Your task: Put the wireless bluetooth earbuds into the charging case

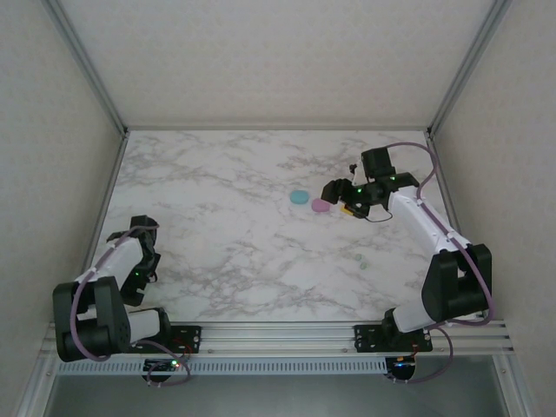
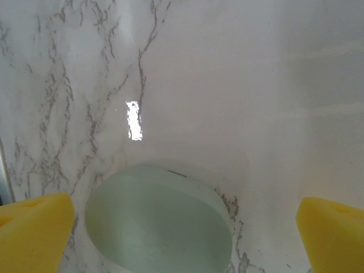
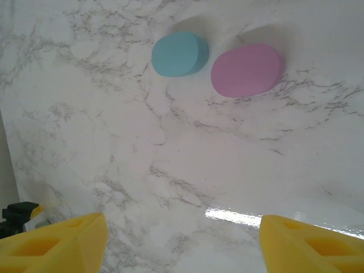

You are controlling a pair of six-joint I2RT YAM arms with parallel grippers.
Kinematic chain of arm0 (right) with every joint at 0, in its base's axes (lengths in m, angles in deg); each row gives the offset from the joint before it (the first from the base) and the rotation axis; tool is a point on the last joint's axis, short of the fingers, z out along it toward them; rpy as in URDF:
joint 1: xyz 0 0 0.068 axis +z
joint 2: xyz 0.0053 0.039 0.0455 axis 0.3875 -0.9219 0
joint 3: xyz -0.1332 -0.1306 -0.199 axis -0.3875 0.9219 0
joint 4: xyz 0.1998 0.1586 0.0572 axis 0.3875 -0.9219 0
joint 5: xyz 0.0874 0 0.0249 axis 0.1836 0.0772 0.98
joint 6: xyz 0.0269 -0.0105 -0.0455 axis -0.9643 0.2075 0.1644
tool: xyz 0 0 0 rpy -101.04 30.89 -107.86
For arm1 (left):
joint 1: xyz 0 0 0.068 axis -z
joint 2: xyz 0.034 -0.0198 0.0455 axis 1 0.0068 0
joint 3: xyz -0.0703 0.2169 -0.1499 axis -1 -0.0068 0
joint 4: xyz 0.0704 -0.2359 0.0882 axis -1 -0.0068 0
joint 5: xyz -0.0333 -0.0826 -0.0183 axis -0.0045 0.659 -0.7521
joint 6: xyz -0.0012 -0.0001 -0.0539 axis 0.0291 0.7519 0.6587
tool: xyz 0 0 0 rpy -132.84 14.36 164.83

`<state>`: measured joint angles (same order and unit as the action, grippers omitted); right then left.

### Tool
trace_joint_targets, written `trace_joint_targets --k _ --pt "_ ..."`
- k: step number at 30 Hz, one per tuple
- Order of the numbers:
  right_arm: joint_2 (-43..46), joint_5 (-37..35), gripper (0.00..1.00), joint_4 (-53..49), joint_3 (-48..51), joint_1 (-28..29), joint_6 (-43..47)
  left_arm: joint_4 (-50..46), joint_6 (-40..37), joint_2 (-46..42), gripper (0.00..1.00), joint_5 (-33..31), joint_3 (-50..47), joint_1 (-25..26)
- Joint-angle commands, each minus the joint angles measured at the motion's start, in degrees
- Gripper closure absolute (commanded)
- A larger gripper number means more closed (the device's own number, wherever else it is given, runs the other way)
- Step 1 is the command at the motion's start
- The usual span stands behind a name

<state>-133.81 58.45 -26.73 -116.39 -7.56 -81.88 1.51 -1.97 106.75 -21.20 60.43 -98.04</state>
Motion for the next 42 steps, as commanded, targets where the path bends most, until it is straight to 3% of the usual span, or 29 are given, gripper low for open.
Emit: trace_joint_targets --k 1,5,10,13,19,21,25,42 --pt "-1.0 0.5 0.28 -1.3 -0.9 0.6 -0.6 1.1 6.5 1.7 0.06 0.3 -0.8 -0.5" --pt "-1.3 0.5 0.28 -1.6 -0.9 0.9 -0.5 3.1 6.0 2.8 0.14 0.9 -1.1 -0.5" --pt "-1.8 0.5 0.28 -1.7 -0.7 1.1 -0.3 4.6 5.3 4.3 0.15 1.8 -1.5 -0.5" --pt "-1.8 0.2 0.28 -1.5 -0.5 1.3 -0.4 5.2 2.9 4.2 0.19 2.3 -1.0 -0.5" --pt "-1.5 -0.4 0.28 -0.9 0.5 1.5 -1.0 6.5 -4.9 3.5 0.35 5.1 1.6 0.2" --pt "-1.2 -0.6 0.28 -0.5 1.0 1.5 -1.3 7.7 -7.3 4.3 0.35 6.5 2.5 1.5" --pt "-0.8 -1.1 0.28 -0.3 1.8 1.5 -1.5 7.8 -11.3 8.8 0.37 8.0 7.1 7.6" --pt "2.6 -4.7 0.28 0.4 6.8 1.5 -1.5 4.1 -12.0 26.4 0.38 11.4 27.7 36.8"
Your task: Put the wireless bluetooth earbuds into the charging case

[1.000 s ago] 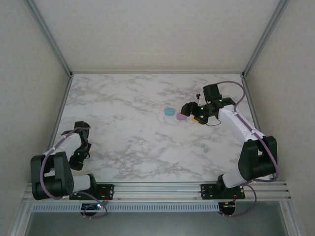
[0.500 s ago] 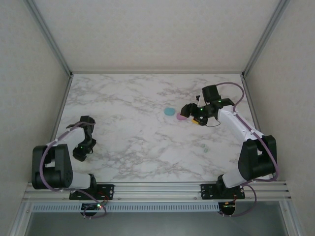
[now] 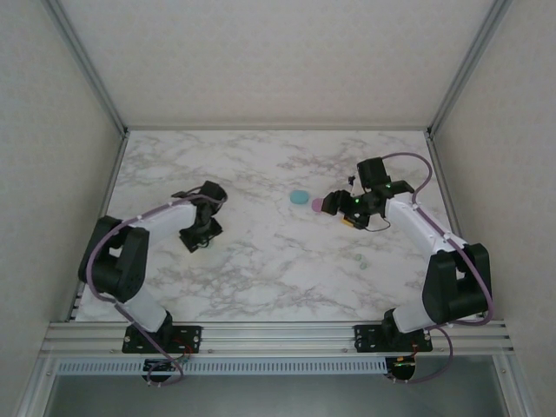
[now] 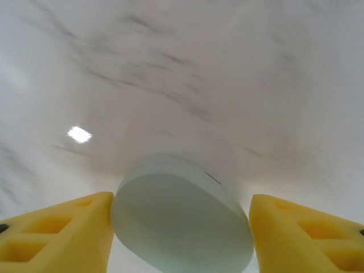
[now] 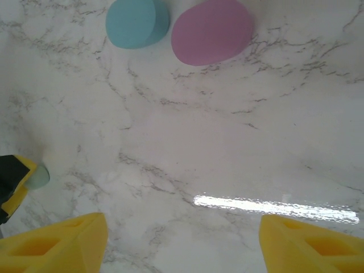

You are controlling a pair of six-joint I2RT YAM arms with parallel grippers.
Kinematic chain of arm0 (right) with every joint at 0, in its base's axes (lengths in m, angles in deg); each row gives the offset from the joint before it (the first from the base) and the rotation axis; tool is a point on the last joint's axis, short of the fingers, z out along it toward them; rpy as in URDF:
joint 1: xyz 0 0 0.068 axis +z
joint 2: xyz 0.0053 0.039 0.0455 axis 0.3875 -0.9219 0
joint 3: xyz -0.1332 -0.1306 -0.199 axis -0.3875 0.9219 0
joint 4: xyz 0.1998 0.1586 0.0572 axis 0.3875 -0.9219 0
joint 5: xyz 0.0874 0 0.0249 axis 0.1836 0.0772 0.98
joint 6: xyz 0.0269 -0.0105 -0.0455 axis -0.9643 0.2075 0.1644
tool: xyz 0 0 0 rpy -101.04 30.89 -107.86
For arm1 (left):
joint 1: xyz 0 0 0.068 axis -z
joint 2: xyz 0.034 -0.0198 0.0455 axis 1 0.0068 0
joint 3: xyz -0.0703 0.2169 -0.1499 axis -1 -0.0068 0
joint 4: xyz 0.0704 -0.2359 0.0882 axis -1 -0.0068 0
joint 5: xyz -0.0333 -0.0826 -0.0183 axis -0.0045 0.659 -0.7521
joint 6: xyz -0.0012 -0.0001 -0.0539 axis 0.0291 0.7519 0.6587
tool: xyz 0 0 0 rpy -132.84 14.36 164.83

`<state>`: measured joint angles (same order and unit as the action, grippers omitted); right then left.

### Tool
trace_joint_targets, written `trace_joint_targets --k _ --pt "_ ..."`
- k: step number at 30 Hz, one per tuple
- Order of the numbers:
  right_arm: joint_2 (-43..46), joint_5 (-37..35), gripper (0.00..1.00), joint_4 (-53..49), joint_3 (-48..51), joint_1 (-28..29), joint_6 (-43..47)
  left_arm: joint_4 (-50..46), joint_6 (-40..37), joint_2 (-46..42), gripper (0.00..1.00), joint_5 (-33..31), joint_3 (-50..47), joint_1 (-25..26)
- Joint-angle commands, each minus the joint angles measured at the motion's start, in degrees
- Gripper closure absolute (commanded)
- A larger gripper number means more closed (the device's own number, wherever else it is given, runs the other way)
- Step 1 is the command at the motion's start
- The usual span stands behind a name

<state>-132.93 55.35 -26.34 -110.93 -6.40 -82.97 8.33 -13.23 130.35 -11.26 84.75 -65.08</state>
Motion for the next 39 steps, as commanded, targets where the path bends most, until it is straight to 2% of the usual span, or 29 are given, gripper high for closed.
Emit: trace_joint_targets --k 1,7,11,13,15,19,21,25,28,32,36,39 --pt "2.0 -1.8 0.28 -0.1 1.5 0.4 -0.3 -3.1 -0.6 4.0 0.38 1.5 4.7 5.4" --pt "2.9 -2.8 0.28 -0.3 2.5 0.3 0.5 -2.0 2.7 7.4 0.38 5.9 8.4 11.2" --pt "4.4 -2.7 0.28 3.0 4.4 0.4 1.5 -2.2 4.0 6.9 0.36 6.7 10.3 13.1" --pt "5.9 -3.1 0.29 5.7 5.7 0.8 2.7 -3.1 4.0 5.6 0.33 5.6 11.0 13.1" --pt "7.3 -3.2 0.29 8.9 6.7 1.7 5.1 -4.0 3.4 3.6 0.27 3.7 11.6 12.9" --pt "9.0 -6.5 0.29 16.1 8.9 7.0 13.5 -6.0 2.1 -2.9 0.15 -1.8 11.1 12.3" --pt "8.5 -7.1 0.30 19.4 9.1 10.0 18.4 -6.4 1.8 -6.3 0.13 -3.5 9.8 10.7" --pt "3.2 -7.9 0.30 23.6 6.9 18.1 33.3 -4.5 0.7 -17.1 0.10 -6.6 3.1 4.1" --pt "-3.6 -7.6 0.30 25.6 3.5 22.5 43.2 -3.6 -1.2 -24.5 0.07 -7.4 -1.4 -2.1" --pt "-12.9 -8.4 0.30 23.0 -4.1 27.8 56.0 -2.5 -5.8 -32.6 0.01 -6.9 -5.1 -9.1" --pt "-22.2 -5.9 0.30 17.8 -13.6 30.9 65.0 -1.6 -11.1 -39.5 0.00 -9.7 -7.3 -12.1" --pt "-28.1 -4.5 0.30 13.9 -20.1 32.2 69.1 0.4 -13.9 -44.7 0.00 -12.0 -9.5 -12.5"
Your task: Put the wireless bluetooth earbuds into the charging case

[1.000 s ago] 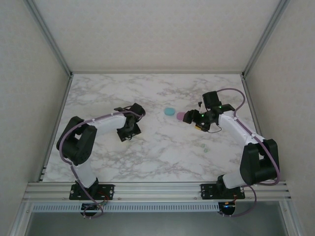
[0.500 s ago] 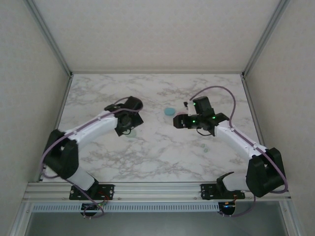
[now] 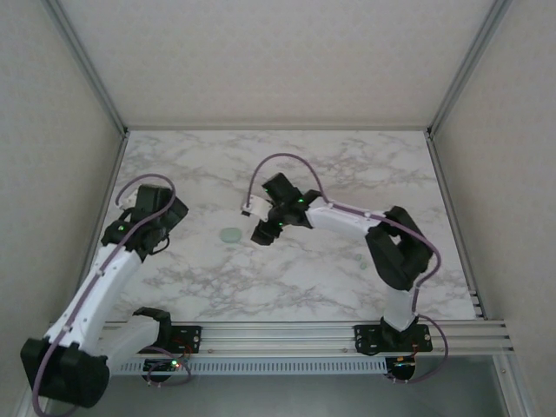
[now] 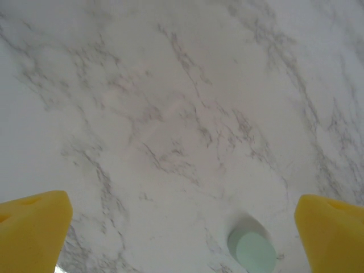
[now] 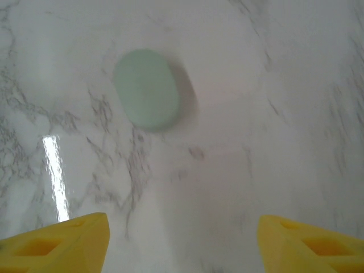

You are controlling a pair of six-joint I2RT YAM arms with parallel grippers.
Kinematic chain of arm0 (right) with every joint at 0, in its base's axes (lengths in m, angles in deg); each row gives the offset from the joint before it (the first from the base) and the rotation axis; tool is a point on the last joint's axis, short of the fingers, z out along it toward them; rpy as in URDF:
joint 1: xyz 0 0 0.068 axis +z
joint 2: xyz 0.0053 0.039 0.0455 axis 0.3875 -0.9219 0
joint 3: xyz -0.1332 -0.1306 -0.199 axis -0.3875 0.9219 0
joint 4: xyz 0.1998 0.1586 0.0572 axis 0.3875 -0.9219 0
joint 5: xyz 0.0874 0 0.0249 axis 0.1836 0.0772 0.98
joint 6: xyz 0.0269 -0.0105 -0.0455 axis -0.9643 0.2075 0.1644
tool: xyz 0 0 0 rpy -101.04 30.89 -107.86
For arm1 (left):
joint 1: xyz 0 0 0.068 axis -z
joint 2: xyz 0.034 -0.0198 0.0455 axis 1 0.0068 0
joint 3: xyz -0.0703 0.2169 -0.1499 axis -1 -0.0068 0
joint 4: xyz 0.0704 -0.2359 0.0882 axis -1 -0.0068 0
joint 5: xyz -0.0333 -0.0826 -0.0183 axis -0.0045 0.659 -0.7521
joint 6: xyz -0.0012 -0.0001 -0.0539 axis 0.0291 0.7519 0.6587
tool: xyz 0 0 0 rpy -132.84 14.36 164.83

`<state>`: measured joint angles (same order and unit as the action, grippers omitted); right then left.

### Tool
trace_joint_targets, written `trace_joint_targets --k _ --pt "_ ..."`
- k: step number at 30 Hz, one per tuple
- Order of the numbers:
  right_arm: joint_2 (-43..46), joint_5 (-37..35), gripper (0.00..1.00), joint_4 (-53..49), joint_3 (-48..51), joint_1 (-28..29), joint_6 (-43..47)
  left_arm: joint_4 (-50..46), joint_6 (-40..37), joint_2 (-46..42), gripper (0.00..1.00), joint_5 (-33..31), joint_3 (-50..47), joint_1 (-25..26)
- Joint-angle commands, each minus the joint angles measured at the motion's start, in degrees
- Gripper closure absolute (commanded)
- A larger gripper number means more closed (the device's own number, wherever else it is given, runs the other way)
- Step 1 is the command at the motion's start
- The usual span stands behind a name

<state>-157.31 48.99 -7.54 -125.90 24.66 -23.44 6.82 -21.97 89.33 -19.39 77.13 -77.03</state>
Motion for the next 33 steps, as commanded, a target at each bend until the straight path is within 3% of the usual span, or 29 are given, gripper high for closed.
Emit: trace_joint_targets --k 1,14,26,33 --pt "-5.8 1.8 0.30 -6.1 -7.7 1.5 10.6 3.0 -6.3 -5.5 0.00 -4.3 -2.7 -0.6" --pt "-17.7 3.5 0.29 -11.0 -18.9 2.8 15.7 9.8 -12.2 -21.2 0.00 -10.4 -11.8 -0.6" --pt "-24.1 5.7 0.35 -16.6 -28.0 3.8 15.2 9.7 -12.8 -21.3 0.00 -10.4 -12.8 -0.6" --pt "-25.2 5.8 0.45 -16.8 -28.5 4.1 14.9 9.5 -13.1 -21.2 0.00 -10.3 -12.8 -0.6"
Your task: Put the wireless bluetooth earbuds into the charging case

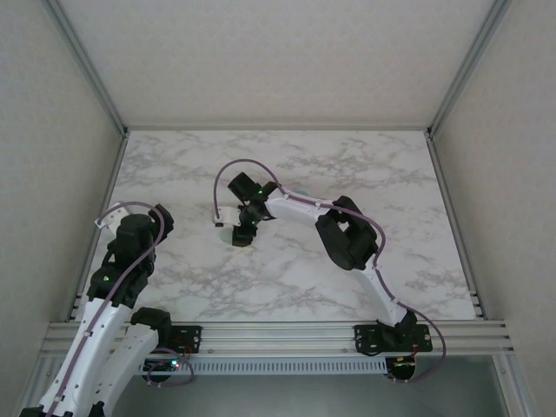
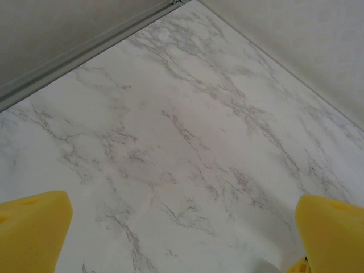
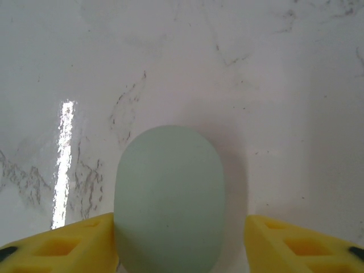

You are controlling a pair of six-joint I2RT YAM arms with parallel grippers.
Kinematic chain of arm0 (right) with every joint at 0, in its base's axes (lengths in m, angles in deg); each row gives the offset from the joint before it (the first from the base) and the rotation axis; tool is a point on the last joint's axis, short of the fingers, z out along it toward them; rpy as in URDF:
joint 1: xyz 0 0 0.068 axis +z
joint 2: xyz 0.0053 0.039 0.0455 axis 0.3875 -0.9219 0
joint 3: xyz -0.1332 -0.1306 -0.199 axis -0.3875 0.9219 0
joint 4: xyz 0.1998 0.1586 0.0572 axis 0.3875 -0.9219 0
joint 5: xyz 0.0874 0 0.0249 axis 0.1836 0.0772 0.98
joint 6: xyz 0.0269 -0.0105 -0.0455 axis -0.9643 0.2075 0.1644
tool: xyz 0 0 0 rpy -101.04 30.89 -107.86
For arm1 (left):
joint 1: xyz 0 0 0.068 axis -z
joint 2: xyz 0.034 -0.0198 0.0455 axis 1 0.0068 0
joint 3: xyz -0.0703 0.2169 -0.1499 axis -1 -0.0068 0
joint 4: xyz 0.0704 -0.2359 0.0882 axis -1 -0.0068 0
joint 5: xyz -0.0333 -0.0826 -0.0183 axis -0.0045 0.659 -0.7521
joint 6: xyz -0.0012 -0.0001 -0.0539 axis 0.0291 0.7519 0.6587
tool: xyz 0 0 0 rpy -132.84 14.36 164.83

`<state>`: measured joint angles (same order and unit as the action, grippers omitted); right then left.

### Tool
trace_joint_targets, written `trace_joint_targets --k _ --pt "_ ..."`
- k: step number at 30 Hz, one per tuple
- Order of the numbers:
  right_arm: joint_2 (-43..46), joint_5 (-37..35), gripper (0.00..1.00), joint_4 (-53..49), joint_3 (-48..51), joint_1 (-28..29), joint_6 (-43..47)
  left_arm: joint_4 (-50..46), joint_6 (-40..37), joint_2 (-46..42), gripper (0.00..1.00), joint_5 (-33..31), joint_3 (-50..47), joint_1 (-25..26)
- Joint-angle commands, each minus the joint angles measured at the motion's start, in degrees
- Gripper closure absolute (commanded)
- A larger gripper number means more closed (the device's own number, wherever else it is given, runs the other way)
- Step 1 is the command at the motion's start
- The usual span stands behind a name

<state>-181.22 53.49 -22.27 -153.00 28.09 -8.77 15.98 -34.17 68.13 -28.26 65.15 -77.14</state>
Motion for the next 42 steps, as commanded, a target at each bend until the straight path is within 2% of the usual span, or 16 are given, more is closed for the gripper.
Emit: trace_joint_targets --k 1,7,11,13,16,21,23,25,28,30,32,36,42 --pt "-1.3 1.2 0.46 -2.0 -1.2 0.7 0.1 0.3 -0.9 0.0 0.00 -1.4 -1.0 -0.5" --pt "1.1 0.2 0.58 0.5 2.3 0.7 -0.9 0.9 -1.0 -0.1 0.00 -0.4 -1.0 -0.5" --pt "8.0 1.0 0.67 4.8 7.9 0.3 -4.7 2.9 -2.1 -0.1 0.00 2.7 -1.0 -0.5" --pt "12.9 3.2 0.68 7.1 11.6 -0.5 -7.7 5.0 -3.6 -0.1 0.00 5.8 -1.2 -0.5" --pt "21.3 9.0 0.68 7.5 16.4 -3.2 -12.3 11.2 -7.4 -0.5 0.00 13.7 -1.9 -0.5" --pt "35.3 19.1 0.68 1.6 23.5 -7.8 -12.3 29.7 -13.6 0.5 0.04 35.7 -5.2 -0.4" --pt "41.0 22.7 0.69 1.0 26.6 -11.4 -12.3 37.6 -15.9 2.4 0.05 45.4 -6.0 -0.1" --pt "45.3 25.3 0.69 -0.8 28.0 -13.3 -11.8 41.3 -19.8 4.3 0.07 52.8 -5.0 1.0" --pt "50.1 28.4 0.70 -5.7 27.4 -15.0 -9.1 38.5 -31.5 6.9 0.09 61.5 -0.9 4.6" --pt "52.1 30.3 0.71 -8.0 26.8 -15.8 -7.5 32.3 -40.3 9.3 0.10 65.7 3.4 7.8" --pt "53.1 31.4 0.71 -8.7 26.4 -16.4 -7.2 27.6 -45.9 12.4 0.15 68.6 6.9 10.1" --pt "53.6 31.8 0.70 -9.9 25.1 -16.7 -6.1 23.9 -52.0 17.6 0.22 73.4 11.1 12.8" --pt "53.6 30.9 0.70 -6.7 25.3 -16.8 -6.4 18.3 -58.0 23.0 0.22 77.1 16.7 15.6"
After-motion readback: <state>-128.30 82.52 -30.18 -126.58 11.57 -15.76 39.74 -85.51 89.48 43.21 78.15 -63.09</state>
